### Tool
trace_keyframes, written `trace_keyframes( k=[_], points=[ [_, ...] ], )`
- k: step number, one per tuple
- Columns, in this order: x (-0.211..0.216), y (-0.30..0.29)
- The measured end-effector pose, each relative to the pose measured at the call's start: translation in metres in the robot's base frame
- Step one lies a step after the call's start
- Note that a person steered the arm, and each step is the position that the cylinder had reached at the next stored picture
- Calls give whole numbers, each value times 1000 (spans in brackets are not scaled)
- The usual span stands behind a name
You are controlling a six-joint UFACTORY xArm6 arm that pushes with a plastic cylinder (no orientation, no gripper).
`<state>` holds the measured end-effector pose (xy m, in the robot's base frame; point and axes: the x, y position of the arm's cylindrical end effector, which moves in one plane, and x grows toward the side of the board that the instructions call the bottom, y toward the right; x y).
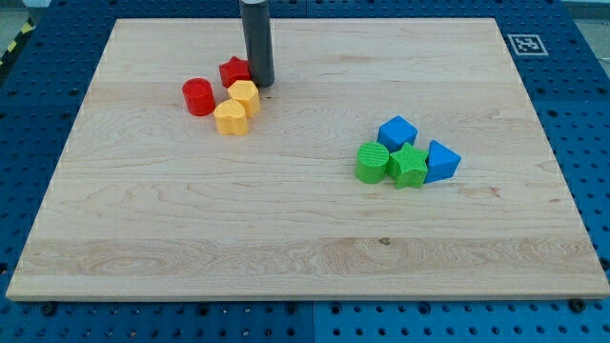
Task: Nudge the red star left a bit
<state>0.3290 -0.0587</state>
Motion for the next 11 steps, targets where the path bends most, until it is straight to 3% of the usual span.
trace_keyframes(
  k=[1, 2, 3, 6, 7, 8, 9, 11],
  points=[
    [-32, 31],
    [-44, 9],
    [-44, -38],
    [-24, -74],
    [-38, -97],
    [-68, -52],
    [-65, 6],
    [-38, 10]
  ],
)
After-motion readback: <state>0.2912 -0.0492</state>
